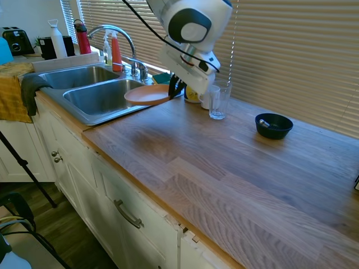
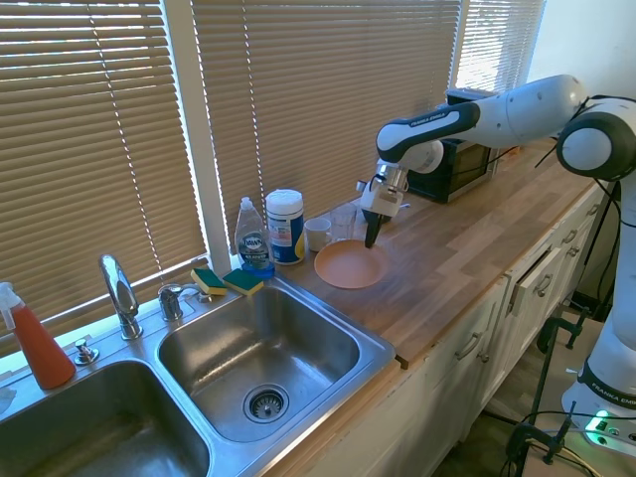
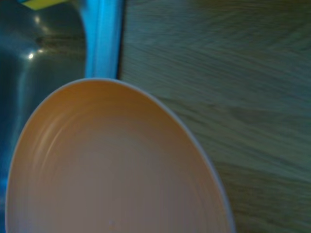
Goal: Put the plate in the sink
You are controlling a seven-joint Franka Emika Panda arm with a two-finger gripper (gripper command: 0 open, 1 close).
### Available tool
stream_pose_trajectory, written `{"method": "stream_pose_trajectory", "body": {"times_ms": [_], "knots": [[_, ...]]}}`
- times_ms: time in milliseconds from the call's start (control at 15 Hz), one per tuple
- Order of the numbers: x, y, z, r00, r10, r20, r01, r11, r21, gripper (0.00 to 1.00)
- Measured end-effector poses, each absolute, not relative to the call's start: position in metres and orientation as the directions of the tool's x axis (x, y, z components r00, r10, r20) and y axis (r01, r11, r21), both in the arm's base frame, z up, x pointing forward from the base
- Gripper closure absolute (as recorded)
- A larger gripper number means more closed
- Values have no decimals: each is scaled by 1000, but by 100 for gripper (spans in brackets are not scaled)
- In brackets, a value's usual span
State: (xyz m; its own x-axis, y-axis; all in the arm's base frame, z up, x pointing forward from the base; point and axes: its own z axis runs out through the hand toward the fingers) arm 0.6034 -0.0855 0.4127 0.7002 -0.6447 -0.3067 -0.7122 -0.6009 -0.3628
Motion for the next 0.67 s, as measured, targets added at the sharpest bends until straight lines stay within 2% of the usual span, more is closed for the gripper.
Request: {"method": "stream_pose_trajectory", "body": {"times_ms": [333,667], "knots": [[585,-23,448,694,-648,-313,-718,-594,-364,100],[607,48,447,773,-579,-259,-632,-664,-399,100]]}}
